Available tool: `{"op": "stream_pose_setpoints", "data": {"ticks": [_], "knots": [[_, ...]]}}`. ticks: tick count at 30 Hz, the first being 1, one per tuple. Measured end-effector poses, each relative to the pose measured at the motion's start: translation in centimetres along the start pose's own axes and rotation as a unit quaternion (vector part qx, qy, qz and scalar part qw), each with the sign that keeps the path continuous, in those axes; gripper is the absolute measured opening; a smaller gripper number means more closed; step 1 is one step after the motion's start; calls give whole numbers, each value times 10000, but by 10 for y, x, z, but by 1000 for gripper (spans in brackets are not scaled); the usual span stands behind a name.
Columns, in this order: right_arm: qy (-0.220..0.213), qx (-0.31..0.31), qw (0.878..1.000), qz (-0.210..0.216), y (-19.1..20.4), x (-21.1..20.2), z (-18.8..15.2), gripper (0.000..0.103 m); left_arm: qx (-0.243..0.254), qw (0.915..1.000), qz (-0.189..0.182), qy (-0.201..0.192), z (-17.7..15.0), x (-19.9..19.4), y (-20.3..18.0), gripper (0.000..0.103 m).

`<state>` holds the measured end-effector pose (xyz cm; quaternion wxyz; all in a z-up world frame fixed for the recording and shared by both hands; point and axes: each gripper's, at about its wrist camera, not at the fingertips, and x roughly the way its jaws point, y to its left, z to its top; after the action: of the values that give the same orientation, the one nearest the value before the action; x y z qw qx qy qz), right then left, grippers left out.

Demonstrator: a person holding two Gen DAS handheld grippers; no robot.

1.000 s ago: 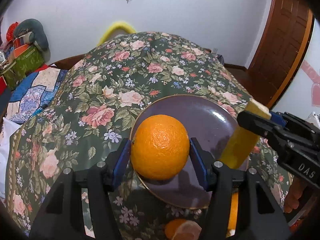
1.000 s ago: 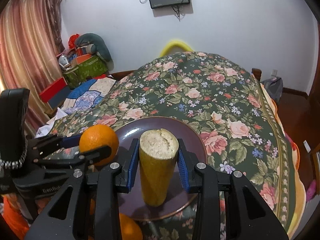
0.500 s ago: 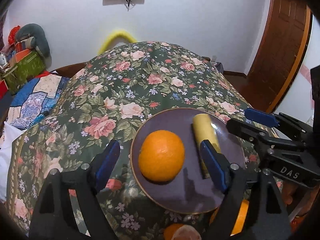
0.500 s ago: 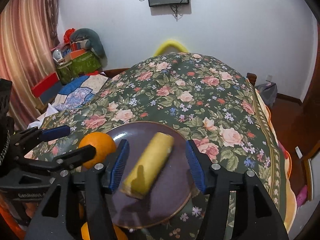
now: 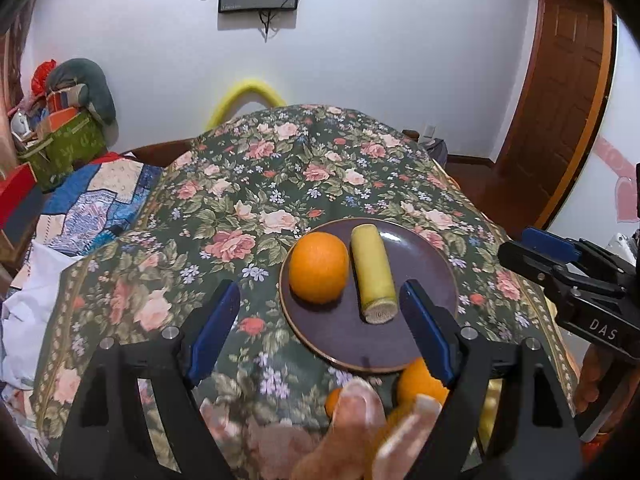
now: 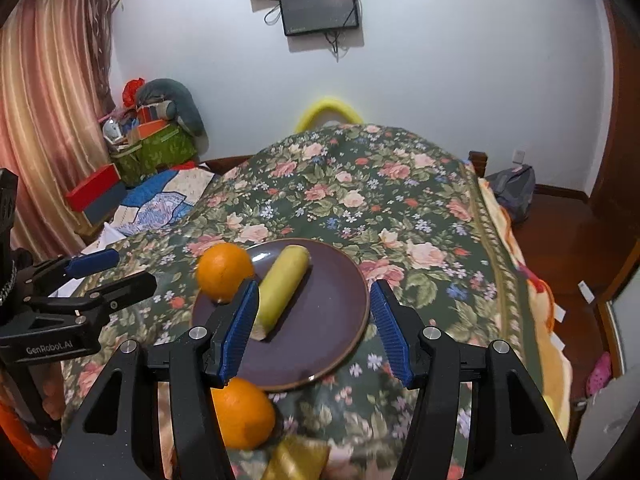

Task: Organize fruits
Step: 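Grasp the second corn cob with the right gripper while the left grasps a pomelo segment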

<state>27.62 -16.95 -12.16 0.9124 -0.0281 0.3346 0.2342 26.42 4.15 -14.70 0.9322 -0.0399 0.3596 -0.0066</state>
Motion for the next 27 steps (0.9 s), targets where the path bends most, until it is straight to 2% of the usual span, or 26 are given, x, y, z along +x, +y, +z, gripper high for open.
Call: {"op": "stream_pose_setpoints", "data": {"ticks": [10,16,21,27], "knots": [[-166,-19,9998,-93,12,-49,-20,54,-6,9999,-7,-125,-20,-52,-12,82],[-56,58,9999,-96,11,-61,-42,54,29,10000,29,-39,-41,-69,-17,82],[111,161,9998,-101,13,-64,-62,54,43,9999,41,121,-61,-74,-17,82],[345,269,9990,-116,9,-57,-82,54,47,9991,-29,413,-82,-62,-22,80]]}}
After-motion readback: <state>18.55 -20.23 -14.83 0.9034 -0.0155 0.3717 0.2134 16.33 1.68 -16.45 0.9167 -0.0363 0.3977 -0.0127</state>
